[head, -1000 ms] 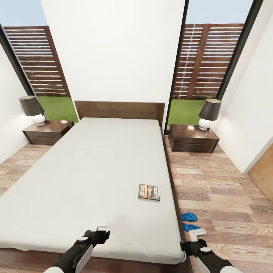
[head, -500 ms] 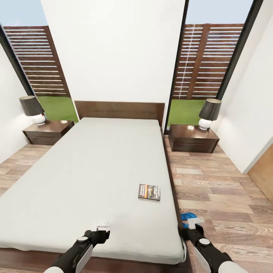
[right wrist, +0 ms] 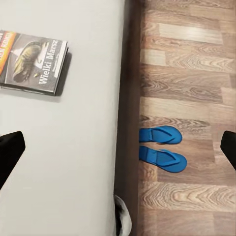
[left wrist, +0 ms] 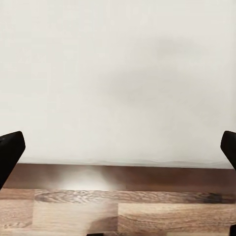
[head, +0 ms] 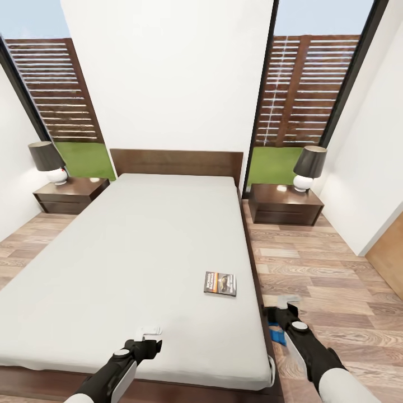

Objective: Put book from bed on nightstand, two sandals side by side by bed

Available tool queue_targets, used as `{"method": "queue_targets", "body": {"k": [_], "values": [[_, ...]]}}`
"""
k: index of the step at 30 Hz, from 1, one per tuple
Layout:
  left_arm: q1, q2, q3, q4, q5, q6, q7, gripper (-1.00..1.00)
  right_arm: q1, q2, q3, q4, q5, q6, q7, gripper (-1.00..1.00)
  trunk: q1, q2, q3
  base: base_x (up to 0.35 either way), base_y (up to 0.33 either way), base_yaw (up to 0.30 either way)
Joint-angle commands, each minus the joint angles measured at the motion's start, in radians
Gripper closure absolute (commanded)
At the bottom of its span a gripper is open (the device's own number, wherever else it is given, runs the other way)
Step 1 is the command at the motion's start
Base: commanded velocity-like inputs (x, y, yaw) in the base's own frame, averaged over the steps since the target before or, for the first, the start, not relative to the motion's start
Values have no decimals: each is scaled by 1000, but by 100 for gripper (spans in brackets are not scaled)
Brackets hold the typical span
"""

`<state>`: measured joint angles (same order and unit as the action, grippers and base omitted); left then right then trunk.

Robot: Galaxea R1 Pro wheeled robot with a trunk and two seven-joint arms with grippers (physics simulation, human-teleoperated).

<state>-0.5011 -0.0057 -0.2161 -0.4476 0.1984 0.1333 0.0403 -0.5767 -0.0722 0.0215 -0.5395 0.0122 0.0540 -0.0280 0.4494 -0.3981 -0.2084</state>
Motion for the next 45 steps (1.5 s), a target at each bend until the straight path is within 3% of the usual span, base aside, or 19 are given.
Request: {"method": "queue_targets", "body": {"k": [1,9,19,23,28,34,45], "values": [[-1,1,-6,-2,10,4,4,-100,0,1,0,-26,1,31,-3,-100,1,-2,-2,0,0,0],[-1,1,-6,-2,11,-6,3,-100,0,6,-6,-113,4,118,-18,-100,1,-2,-2,0,0,0],[-1,2,-4,-4,15,9,2,-100,0,8,-5,-135,3,150,-27,-100,1,-2,-2,0,0,0],[-11,1,-2,-11,19,88,5,-100,-1,8,-5,-139,2,154,-28,-100,1,-2,-2,0,0,0],[-84,-1,3,-13,25,180,8,-100,0,9,-4,-141,2,156,-28,-100,1,-2,-2,0,0,0],[-178,-2,6,-11,28,220,12,-100,0,9,0,-143,2,156,-28,-100,1,-2,-2,0,0,0],[-215,0,7,0,26,222,28,-100,1,8,5,-197,8,158,-28,-100,1,-2,-2,0,0,0]]}}
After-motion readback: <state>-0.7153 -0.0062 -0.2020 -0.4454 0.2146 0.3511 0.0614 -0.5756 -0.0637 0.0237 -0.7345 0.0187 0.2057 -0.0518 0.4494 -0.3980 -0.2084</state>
